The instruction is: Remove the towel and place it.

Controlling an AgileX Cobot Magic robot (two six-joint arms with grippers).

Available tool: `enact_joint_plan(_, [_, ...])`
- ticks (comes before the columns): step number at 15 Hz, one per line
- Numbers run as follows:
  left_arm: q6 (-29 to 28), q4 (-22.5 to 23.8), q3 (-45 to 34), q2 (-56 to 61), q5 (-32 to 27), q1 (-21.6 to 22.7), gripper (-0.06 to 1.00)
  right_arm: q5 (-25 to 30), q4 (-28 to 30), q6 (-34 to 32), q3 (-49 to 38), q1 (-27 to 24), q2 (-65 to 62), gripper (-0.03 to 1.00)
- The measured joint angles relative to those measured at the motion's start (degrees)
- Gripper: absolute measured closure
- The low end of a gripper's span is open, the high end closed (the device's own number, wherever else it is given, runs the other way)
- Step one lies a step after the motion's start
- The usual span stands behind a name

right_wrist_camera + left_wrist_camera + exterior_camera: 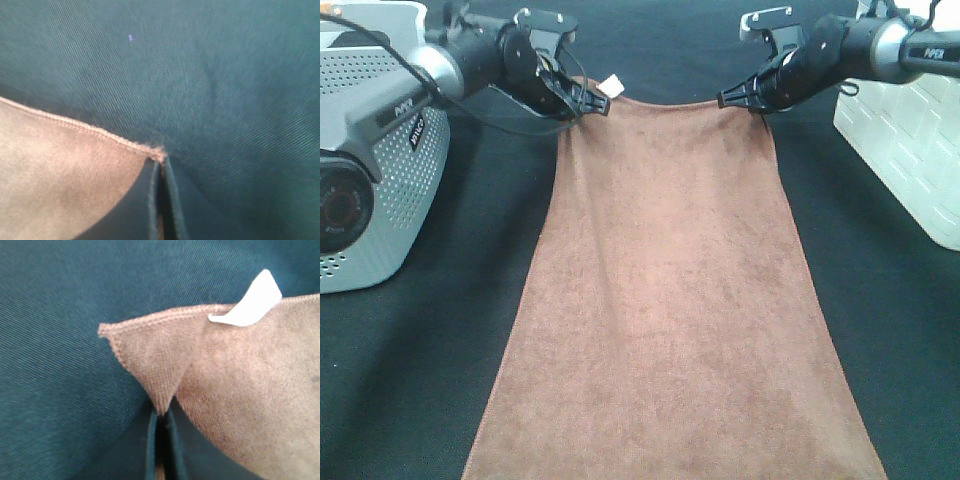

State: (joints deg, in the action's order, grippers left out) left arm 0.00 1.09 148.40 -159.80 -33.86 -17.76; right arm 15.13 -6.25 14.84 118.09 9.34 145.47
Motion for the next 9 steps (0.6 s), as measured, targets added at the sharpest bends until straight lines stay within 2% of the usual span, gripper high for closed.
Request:
enact_joint_plan(4, [0.0, 0.0, 0.0, -2.1, 2.6, 0.0, 0.91, -1.0, -1.1, 0.0, 1.0, 0.0, 2.5, 0.95])
enact_joint_plan(6, [0.0, 0.0, 0.0, -2.3, 3.3, 0.0, 0.91, -0.5, -2.6, 0.0, 1.8, 0.0, 2.6, 0.91])
enact_joint_plan(8, [0.0, 0.0, 0.0, -2.4, 4.5, 0.0, 0.89, -0.6, -3.0, 0.0, 1.9, 0.0, 2.6, 0.81])
enact_joint_plan(9, [0.0, 0.0, 0.0, -2.4, 5.1, 0.0, 0.85, -0.6, -3.0, 0.0, 1.9, 0.0, 2.6, 0.71])
